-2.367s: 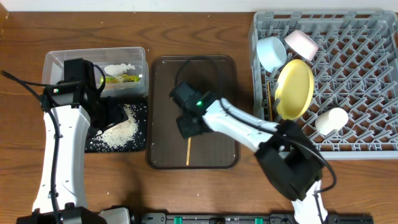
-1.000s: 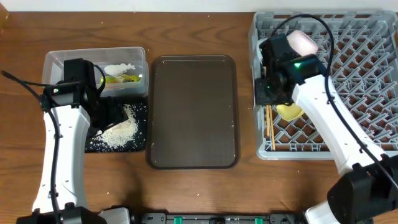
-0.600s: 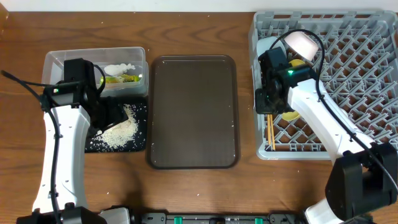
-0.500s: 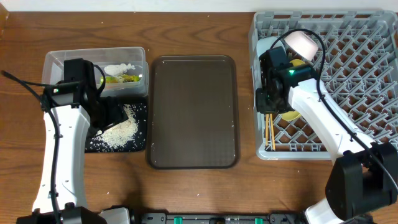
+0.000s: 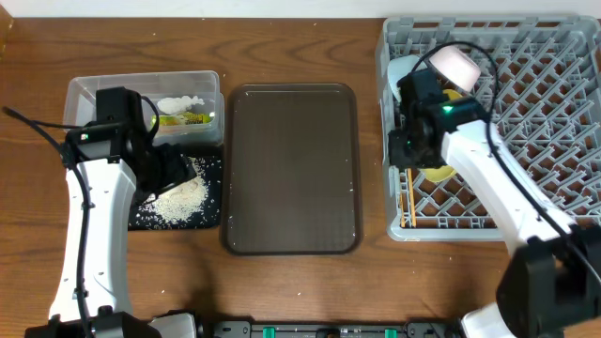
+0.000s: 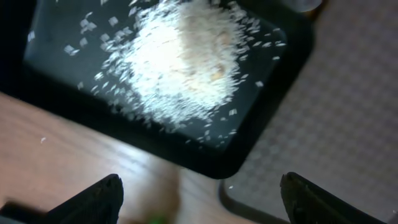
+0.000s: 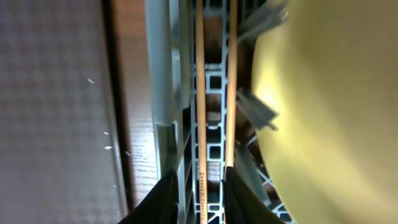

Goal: Sort waste into correct bins and load items into the dishwasher rack

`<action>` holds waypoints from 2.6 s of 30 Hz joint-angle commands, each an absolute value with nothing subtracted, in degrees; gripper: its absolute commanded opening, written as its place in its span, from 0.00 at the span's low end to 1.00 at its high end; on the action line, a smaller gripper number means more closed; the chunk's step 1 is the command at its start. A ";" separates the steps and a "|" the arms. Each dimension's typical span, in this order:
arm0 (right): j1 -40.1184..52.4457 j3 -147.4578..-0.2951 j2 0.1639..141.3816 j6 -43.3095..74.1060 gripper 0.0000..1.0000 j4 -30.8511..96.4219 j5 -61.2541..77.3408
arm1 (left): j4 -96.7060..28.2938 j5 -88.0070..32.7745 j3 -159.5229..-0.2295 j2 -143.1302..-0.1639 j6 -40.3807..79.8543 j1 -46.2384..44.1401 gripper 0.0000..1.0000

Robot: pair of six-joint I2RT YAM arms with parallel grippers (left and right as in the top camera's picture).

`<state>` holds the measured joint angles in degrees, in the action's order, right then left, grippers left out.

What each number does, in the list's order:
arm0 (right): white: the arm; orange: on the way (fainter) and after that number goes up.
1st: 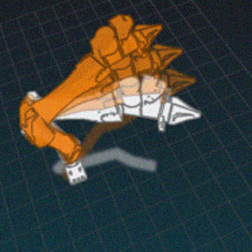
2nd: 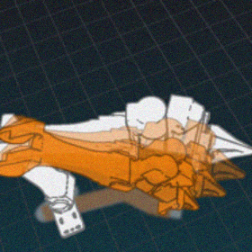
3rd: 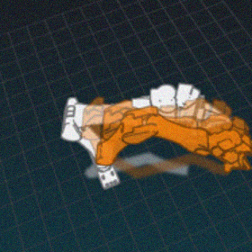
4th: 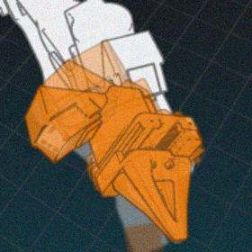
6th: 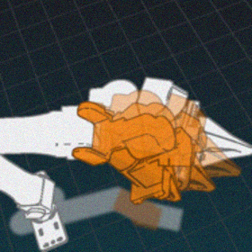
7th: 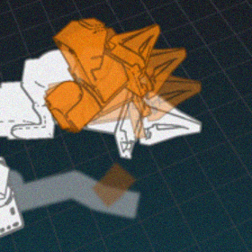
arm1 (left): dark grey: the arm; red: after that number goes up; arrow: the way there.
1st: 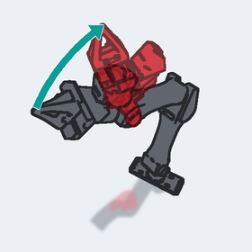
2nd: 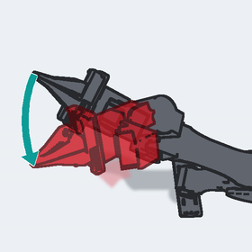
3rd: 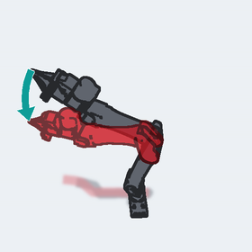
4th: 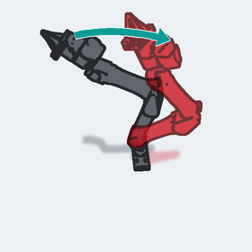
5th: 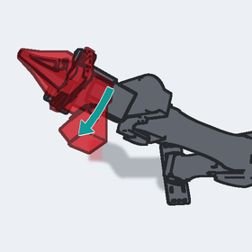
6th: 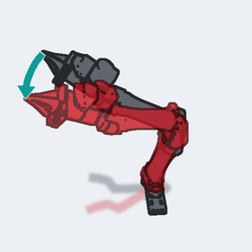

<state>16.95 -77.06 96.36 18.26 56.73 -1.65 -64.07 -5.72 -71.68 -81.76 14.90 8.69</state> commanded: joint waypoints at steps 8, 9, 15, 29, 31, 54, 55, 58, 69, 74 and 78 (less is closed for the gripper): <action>12.32 -77.08 88.60 6.07 0.51 58.74 11.40 | -66.06 -9.50 -71.46 -81.41 4.27 -1.21 0.87; 12.23 -77.08 88.60 6.96 0.56 59.40 11.35 | -67.81 -9.41 -71.46 -81.41 4.27 -1.91 0.87; 12.45 -76.07 86.00 10.96 0.64 62.41 9.67 | -72.86 -9.43 -69.93 -79.85 4.29 -2.33 0.87; 15.77 -44.77 48.47 15.77 0.99 39.07 2.37 | -53.82 -9.47 -47.48 -38.39 5.19 -2.35 0.97; 15.77 -41.45 42.92 15.84 0.99 37.91 -0.45 | -52.21 -9.45 -46.70 -33.65 5.19 -2.33 0.97; 15.77 -37.23 32.95 15.84 0.99 55.55 -1.06 | -53.06 -9.45 -46.72 -25.74 5.17 -2.33 0.98; 15.77 -37.23 32.95 15.84 0.99 55.59 -1.06 | -53.06 -9.45 -46.72 -25.74 5.17 -2.33 0.98; 15.77 -37.23 32.95 15.84 0.99 55.57 -1.08 | -53.06 -9.45 -46.72 -25.74 5.17 -2.33 0.98; 15.77 -37.23 32.88 15.84 0.99 55.57 -1.08 | -53.06 -9.45 -46.72 -25.74 5.17 -2.35 0.98; 15.77 -37.23 32.88 15.84 0.99 55.57 -1.08 | -53.06 -9.45 -46.72 -25.74 5.17 -2.35 0.98; 15.18 -37.21 31.68 13.61 0.99 56.75 -2.57 | -53.06 -9.45 -46.72 -25.74 5.17 -2.35 0.98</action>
